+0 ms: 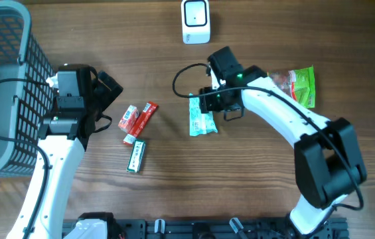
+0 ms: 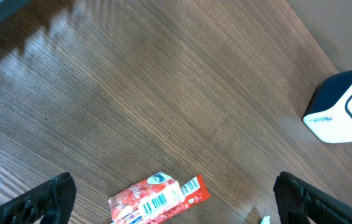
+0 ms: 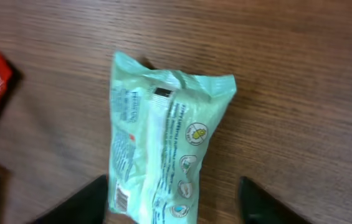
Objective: Scan the item barcode
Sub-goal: 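Grasp the mint-green pack with the right gripper and slide it right, then bring the left gripper to the mint-green pack held by the right gripper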
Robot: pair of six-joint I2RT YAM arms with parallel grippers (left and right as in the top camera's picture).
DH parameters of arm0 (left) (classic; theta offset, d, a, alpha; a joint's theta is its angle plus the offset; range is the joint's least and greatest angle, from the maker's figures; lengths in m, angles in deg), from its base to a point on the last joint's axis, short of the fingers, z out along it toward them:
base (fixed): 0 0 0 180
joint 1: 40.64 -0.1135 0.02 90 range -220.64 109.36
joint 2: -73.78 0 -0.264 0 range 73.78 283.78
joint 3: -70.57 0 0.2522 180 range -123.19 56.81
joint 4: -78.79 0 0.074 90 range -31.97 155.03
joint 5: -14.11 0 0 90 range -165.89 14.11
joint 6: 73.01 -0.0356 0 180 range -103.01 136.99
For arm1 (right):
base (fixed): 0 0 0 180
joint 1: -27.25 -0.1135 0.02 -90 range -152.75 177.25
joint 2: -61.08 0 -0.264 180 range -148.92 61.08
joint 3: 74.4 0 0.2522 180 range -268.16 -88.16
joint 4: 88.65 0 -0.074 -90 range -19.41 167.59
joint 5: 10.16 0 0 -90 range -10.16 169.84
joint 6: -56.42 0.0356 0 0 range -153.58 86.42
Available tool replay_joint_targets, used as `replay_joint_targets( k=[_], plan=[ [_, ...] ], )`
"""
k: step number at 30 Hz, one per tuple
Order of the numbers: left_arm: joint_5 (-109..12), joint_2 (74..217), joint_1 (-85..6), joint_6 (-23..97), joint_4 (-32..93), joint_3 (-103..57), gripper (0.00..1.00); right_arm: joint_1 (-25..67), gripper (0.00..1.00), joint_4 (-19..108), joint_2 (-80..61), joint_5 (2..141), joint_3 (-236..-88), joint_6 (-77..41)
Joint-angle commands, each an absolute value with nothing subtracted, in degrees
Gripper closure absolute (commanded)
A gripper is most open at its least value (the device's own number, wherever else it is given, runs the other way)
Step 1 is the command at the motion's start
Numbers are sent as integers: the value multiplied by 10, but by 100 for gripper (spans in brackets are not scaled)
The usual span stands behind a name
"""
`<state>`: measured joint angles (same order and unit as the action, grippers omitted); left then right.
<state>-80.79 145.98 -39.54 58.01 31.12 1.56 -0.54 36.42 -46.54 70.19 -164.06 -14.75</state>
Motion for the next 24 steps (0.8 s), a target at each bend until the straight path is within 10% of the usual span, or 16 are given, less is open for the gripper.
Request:
replay_joint_targets(
  k=[1,15,17,20,24],
  plan=[
    [-818,1458,-398,577,311,16,0,-7,28,366,-454,675,-1644,-169],
    [-672,1460,-397,586,286,17,1,18,11,359,-454,594,-1644,-197],
    [-610,1469,-376,586,282,17,44,37,11,343,-454,571,-1644,-222],
    [-594,1492,-310,568,287,17,56,78,11,333,-454,519,-1644,-264],
    [-611,1535,-204,551,289,17,35,102,13,304,-454,451,-1644,-337]
  ],
)
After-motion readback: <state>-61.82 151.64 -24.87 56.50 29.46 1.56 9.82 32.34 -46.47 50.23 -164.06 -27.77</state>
